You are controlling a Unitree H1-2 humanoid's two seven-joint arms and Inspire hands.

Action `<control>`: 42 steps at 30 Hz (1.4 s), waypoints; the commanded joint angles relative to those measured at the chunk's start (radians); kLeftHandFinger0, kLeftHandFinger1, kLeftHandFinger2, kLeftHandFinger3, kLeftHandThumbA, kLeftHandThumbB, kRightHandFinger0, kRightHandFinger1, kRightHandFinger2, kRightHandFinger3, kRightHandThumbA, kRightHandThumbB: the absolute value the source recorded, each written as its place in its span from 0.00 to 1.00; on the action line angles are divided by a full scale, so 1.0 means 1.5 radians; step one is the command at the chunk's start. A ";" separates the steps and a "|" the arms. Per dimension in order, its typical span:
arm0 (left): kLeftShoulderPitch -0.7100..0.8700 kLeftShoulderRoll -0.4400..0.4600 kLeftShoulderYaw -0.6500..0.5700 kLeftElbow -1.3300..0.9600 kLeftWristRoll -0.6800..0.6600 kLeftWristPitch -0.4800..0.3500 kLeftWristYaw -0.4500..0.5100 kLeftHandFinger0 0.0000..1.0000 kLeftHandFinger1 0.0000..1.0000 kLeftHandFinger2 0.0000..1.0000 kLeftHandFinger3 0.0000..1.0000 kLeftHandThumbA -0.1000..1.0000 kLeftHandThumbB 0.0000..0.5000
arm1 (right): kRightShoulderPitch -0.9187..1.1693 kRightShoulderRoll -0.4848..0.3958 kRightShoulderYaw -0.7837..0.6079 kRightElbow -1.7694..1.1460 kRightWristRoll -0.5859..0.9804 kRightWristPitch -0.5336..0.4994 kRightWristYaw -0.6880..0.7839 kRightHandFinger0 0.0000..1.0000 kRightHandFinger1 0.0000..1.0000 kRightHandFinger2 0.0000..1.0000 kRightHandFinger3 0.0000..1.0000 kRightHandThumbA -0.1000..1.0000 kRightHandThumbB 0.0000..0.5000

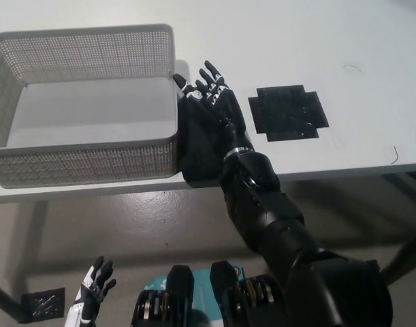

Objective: Use the right hand to push the pencil case on the right hand side to the container on the left side

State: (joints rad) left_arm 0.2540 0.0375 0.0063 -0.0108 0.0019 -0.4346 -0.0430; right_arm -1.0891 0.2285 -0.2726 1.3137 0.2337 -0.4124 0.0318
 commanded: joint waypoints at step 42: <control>0.016 0.015 0.003 -0.047 -0.041 -0.024 -0.031 1.00 1.00 1.00 1.00 1.00 0.26 | 0.702 -0.191 0.154 -1.194 -0.025 0.148 0.090 1.00 1.00 1.00 1.00 1.00 0.76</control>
State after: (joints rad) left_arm 0.2537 0.0394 0.0065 -0.0075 0.0017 -0.4331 -0.0504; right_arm -0.2344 0.0163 -0.1153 -0.1766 0.2248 -0.2204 0.0785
